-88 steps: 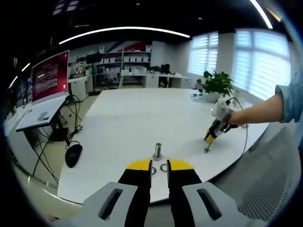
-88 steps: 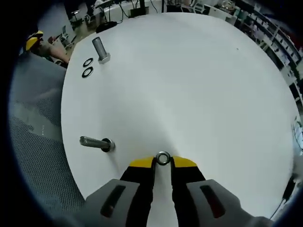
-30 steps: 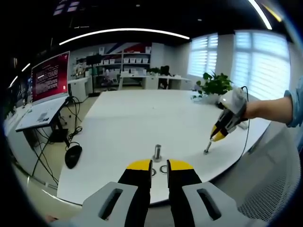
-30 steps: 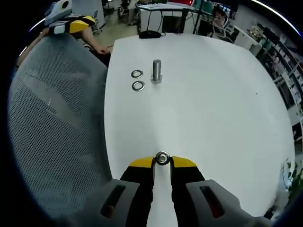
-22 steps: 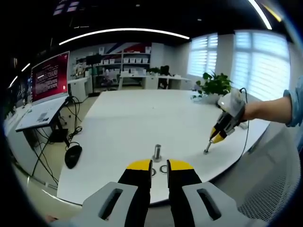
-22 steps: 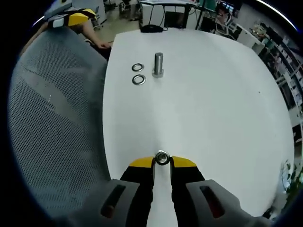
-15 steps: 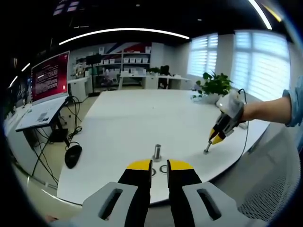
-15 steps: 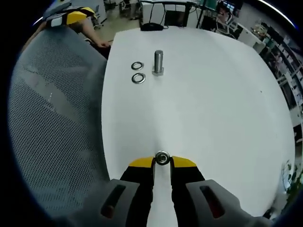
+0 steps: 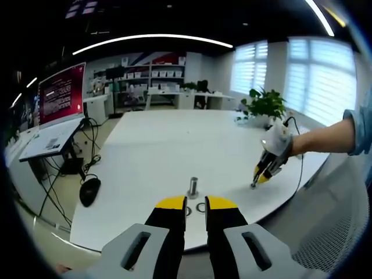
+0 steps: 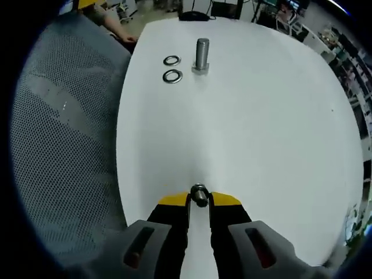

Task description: Place the washer onto the threaded stud by aligning its center hole with the stud, sliding it down to the base, and recovering from edge contact or off-axis alignment until the washer reaches the visible bottom stop.

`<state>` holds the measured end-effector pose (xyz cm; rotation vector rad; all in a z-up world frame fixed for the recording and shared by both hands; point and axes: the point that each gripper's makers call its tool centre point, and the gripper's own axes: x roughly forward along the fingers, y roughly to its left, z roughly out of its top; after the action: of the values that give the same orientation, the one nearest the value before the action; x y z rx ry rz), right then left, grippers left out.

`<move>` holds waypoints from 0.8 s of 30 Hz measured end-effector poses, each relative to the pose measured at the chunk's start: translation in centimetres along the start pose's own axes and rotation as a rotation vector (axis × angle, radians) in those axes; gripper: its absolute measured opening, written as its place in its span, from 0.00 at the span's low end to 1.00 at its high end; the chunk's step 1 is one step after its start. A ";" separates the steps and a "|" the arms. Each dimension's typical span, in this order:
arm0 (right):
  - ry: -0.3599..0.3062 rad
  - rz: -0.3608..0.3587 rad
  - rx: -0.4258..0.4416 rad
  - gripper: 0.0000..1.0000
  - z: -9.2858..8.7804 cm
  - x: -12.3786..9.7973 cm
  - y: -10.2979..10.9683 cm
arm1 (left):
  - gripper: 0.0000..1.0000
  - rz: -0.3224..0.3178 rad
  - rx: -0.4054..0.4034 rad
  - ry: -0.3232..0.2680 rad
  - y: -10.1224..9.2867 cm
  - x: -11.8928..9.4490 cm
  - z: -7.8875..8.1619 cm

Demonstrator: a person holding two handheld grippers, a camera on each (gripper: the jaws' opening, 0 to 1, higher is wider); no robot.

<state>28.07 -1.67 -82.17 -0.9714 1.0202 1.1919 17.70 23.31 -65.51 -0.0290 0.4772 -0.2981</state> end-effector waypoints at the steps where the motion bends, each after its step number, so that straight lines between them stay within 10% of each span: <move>1: 0.003 0.002 -0.002 0.14 0.0 0.1 0.0 | 0.10 0.000 0.000 0.000 0.0 0.0 0.0; 13: -0.040 -0.041 0.015 0.23 0.2 -2.2 -0.1 | 0.10 -0.007 0.002 0.002 -0.1 0.0 0.0; 24: -0.370 -0.124 0.328 0.24 0.5 -11.4 0.5 | 0.10 -0.002 0.004 -0.004 0.0 0.0 0.1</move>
<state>26.70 -4.02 -71.11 -0.5240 0.8126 1.0138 17.75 23.30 -65.42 -0.0258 0.4730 -0.3009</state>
